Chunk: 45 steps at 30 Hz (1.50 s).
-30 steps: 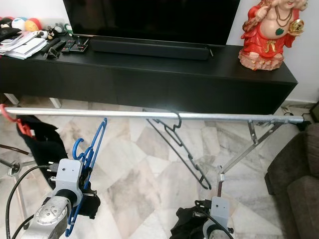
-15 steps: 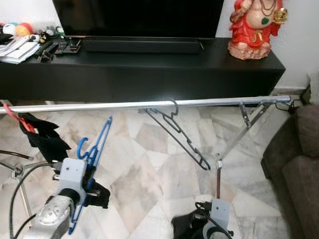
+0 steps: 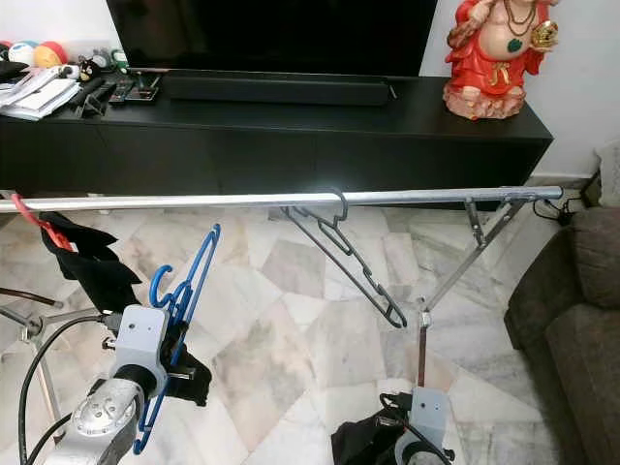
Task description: Hang hanger
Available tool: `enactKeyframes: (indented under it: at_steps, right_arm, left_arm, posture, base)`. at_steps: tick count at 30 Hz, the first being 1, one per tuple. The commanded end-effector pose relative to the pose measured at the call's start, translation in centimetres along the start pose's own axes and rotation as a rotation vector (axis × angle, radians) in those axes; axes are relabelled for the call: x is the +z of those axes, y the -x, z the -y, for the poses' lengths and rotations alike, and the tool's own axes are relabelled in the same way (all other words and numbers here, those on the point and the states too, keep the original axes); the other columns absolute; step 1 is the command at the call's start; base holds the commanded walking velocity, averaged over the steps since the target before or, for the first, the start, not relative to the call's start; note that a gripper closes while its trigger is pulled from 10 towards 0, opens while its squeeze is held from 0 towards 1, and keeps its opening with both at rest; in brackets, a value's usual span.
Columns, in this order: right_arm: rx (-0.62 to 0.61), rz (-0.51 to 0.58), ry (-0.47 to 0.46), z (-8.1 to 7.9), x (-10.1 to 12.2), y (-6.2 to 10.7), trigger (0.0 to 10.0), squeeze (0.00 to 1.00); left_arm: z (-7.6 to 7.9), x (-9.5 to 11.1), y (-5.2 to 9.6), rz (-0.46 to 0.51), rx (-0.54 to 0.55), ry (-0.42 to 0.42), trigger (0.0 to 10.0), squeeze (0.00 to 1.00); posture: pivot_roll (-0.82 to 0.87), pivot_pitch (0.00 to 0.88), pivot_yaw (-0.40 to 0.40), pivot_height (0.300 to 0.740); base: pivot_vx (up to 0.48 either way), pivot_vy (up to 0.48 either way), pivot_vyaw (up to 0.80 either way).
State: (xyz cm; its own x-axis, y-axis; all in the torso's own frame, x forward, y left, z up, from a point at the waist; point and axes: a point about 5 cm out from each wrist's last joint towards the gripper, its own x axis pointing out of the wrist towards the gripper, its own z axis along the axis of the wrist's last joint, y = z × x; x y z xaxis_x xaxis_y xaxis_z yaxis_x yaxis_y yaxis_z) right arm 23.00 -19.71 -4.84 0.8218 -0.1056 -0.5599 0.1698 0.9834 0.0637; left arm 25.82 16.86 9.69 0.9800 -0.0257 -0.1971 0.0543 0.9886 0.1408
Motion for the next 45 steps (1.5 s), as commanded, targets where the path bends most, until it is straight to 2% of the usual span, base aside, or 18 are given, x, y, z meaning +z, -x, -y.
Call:
enactKeyframes:
  at_steps: [1, 7, 23, 37, 45]
  right_arm:
    - [-0.011, -0.008, -0.005, 0.2, -0.4, 0.2, 10.0, 0.0]
    - [-0.009, -0.008, -0.003, 0.3, -0.4, 0.2, 10.0, 0.0]
    - [-0.007, -0.011, -0.003, 0.2, -0.5, 0.2, 10.0, 0.0]
    - [-0.003, -0.012, -0.002, 0.1, -0.6, 0.3, 10.0, 0.0]
    - [0.0, -0.011, -0.004, 0.0, -0.6, 0.3, 10.0, 0.0]
  left_arm:
    - [-0.2, 0.4, 0.1, 0.014, 0.015, 0.005, 10.0, 0.0]
    - [-0.2, 0.5, 0.0, 0.021, 0.019, 0.012, 10.0, 0.0]
    - [-0.2, 0.8, -0.2, 0.033, 0.028, 0.019, 10.0, 0.0]
    - [-0.9, 0.9, -0.2, 0.025, 0.081, 0.059, 10.0, 0.0]
    - [-1.1, 0.8, -0.1, 0.021, 0.093, 0.059, 10.0, 0.0]
  posture:
    - [0.01, 0.138, 0.001, 0.74]
    - [0.01, 0.139, -0.001, 0.74]
    - [0.01, 0.14, 0.0, 0.74]
    - [0.03, 0.134, -0.005, 0.74]
    - [0.03, 0.129, -0.007, 0.74]
  base:
    - [0.0, 0.0, 0.0]
    - [0.0, 0.0, 0.0]
    - [-0.285, 0.0, 0.0]
    - [0.0, 0.0, 0.0]
    - [0.0, 0.46, 0.0]
